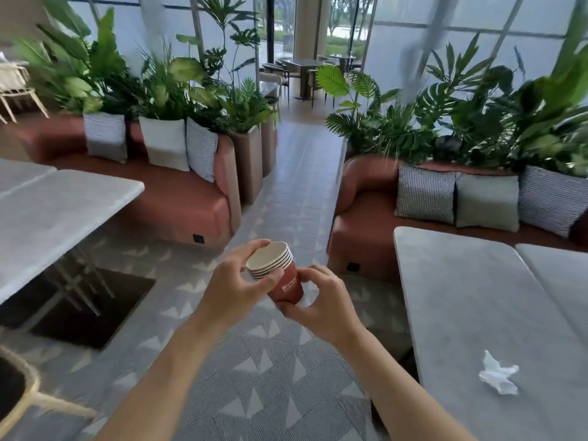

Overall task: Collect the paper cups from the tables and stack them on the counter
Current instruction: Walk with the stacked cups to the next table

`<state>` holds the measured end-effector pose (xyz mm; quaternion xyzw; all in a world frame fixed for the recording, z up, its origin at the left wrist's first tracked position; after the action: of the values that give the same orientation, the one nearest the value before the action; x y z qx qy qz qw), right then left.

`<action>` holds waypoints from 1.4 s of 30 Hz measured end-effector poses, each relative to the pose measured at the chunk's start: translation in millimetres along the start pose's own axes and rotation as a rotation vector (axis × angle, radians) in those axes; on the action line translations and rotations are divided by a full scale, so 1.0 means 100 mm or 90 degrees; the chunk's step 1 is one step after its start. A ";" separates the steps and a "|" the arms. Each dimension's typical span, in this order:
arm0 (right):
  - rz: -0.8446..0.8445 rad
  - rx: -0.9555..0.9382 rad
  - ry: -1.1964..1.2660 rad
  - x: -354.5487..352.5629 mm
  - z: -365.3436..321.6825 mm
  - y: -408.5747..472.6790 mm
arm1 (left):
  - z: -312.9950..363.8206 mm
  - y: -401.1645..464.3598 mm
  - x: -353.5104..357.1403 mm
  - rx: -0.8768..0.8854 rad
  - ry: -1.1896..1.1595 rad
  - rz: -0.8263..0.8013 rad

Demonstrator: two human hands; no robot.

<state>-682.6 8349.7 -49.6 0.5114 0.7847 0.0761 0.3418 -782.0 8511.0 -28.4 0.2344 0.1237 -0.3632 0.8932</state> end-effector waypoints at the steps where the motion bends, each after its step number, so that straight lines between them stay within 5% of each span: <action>1: 0.000 0.004 -0.008 0.08 -0.02 0.01 | -0.07 0.04 -0.05 -0.004 -0.008 -0.009; 21: -0.027 0.050 -0.075 0.49 0.70 0.64 | -0.81 0.88 0.52 -0.074 -0.081 -0.071; 42: 0.122 0.120 -0.020 -1.23 2.99 2.51 | 0.18 2.79 3.47 0.046 -0.043 -0.187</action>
<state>-280.3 8292.9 -101.0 0.6146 0.7308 0.0267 0.2957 -339.1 8471.3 -57.4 0.2336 0.1133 -0.5022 0.8249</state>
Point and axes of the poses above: each hand's wrist, its own y-axis towards the middle knuckle, its own x-axis out of the palm, z = x × y, the point moved 6 cm from there along y, towards the middle knuckle, and after that the axes turned 13 degrees about z, right-handed, at the moved point
